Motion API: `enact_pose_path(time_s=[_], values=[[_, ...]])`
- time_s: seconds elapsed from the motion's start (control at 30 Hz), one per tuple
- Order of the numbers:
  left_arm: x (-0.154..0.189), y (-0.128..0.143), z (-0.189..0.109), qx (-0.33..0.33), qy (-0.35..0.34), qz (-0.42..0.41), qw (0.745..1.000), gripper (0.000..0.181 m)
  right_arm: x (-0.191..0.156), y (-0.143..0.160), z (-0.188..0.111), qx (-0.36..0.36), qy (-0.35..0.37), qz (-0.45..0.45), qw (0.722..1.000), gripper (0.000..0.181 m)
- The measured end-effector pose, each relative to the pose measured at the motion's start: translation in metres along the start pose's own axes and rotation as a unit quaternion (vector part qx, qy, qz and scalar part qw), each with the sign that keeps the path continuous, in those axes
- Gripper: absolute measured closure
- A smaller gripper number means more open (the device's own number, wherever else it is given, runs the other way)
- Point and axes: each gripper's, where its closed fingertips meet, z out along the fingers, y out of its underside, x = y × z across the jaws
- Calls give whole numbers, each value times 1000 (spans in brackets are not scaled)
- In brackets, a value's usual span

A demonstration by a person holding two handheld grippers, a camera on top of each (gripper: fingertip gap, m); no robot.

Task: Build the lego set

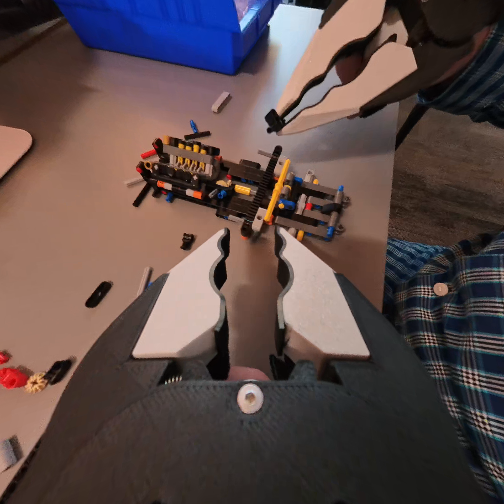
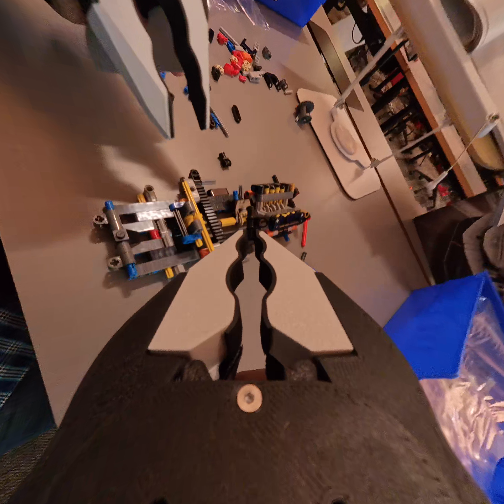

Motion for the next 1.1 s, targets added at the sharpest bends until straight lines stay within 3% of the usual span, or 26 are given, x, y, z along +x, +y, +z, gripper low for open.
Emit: enact_pose_path(time_s=[0.3,0.7,0.97,1.1], values=[[-12,-23,10,34,32,-11,999,155,-1,-23,13,7,15,-69,997,180],[0,-53,19,85,163,-120,976,167,-2,-39,23,16,51,-171,984,179],[-2,-51,23,86,159,-122,976,177,-1,-38,27,18,52,-165,985,179],[-6,-50,23,89,134,-96,982,177,-4,-38,27,23,26,-126,991,168]])
